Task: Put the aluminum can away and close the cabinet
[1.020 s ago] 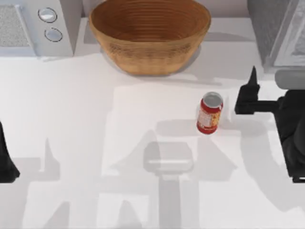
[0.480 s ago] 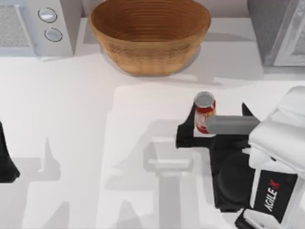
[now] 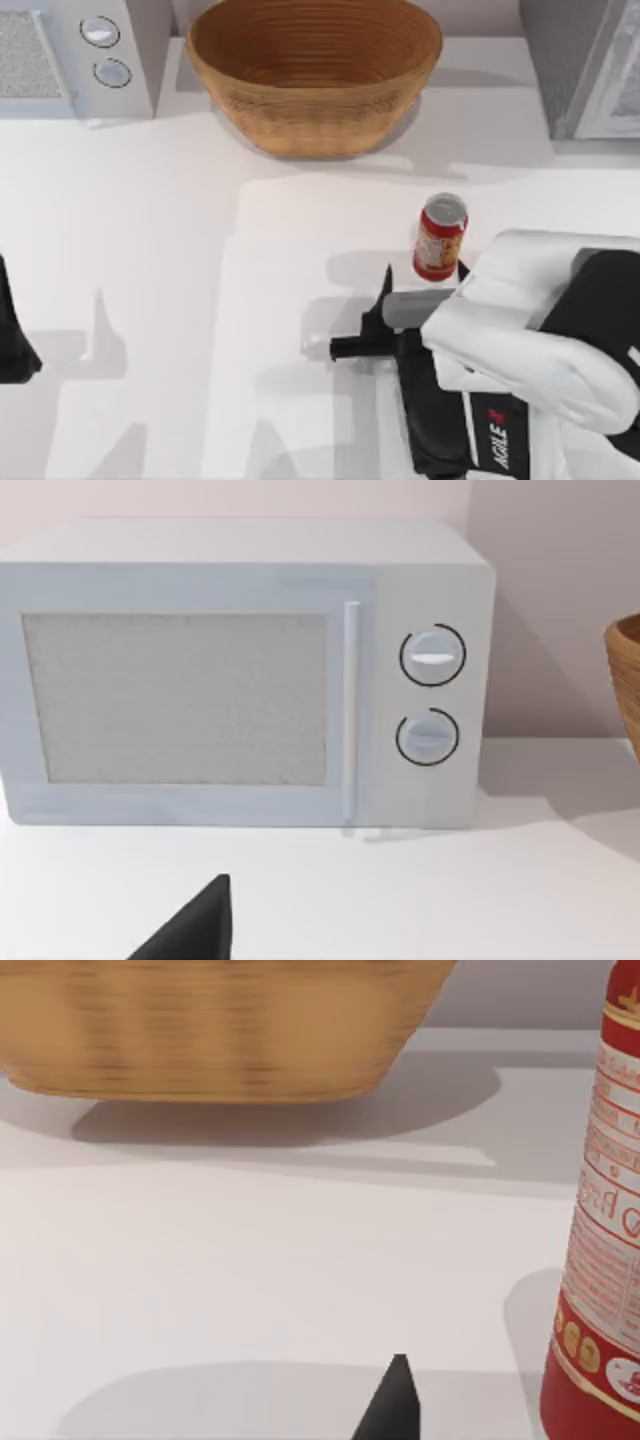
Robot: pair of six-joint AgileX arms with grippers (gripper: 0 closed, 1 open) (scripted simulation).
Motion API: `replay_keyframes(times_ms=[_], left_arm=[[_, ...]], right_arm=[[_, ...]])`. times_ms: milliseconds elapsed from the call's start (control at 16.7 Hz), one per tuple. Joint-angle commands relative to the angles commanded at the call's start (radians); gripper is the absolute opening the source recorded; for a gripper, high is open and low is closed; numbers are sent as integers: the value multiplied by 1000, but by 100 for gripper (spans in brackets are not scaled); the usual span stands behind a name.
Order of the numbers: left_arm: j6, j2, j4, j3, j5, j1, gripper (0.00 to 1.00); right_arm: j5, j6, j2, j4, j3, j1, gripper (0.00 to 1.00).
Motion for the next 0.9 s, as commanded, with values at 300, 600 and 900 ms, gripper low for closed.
replay_keyframes(times_ms=[300,600,900], left_arm=[[0,0,0,0,0,0,100],[0,0,0,0,0,0,100],[0,0,0,0,0,0,100]], right_arm=[[-53,30,50,-83,98,-15,100],[-56,1,25,-94,119,-60,100],[-88,-3,12,-118,134,-88,100]])
